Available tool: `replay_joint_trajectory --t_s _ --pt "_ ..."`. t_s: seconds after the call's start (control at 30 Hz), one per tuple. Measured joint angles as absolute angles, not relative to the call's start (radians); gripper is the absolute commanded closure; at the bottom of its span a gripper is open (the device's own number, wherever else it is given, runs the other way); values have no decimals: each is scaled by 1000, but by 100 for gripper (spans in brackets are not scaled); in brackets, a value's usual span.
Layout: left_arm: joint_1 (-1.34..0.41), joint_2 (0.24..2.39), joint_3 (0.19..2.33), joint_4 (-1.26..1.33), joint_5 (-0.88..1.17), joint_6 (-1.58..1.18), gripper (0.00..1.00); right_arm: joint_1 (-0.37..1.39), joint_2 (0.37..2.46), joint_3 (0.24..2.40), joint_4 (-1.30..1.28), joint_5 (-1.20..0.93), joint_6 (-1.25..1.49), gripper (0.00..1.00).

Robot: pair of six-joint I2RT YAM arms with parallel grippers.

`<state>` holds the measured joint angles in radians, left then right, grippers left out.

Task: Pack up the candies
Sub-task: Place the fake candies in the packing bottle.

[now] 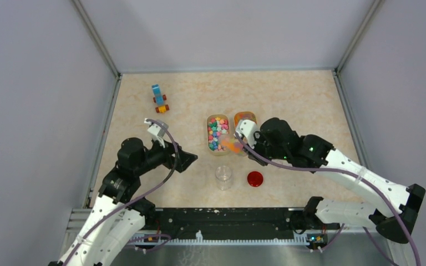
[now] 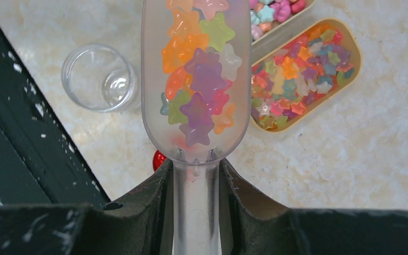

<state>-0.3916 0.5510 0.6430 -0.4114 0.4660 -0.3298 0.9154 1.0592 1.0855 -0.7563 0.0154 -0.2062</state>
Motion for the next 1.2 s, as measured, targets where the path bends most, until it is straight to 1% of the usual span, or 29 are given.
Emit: replay_joint_trajectory --t_s 0.2,0.5,0.73,1.2 --pt "-392 510 643 -411 428 -332 1 969 1058 1100 -868 -23 -303 100" --pt "-393 504 641 -411 421 -337 1 1008 1059 1148 -1013 -87 -391 100" --pt "-393 504 637 -411 421 -337 1 1032 1092 1171 -1109 -87 -420 100" --pt "-395 504 637 -411 421 -338 1 1098 1179 1242 -1201 -27 -422 100"
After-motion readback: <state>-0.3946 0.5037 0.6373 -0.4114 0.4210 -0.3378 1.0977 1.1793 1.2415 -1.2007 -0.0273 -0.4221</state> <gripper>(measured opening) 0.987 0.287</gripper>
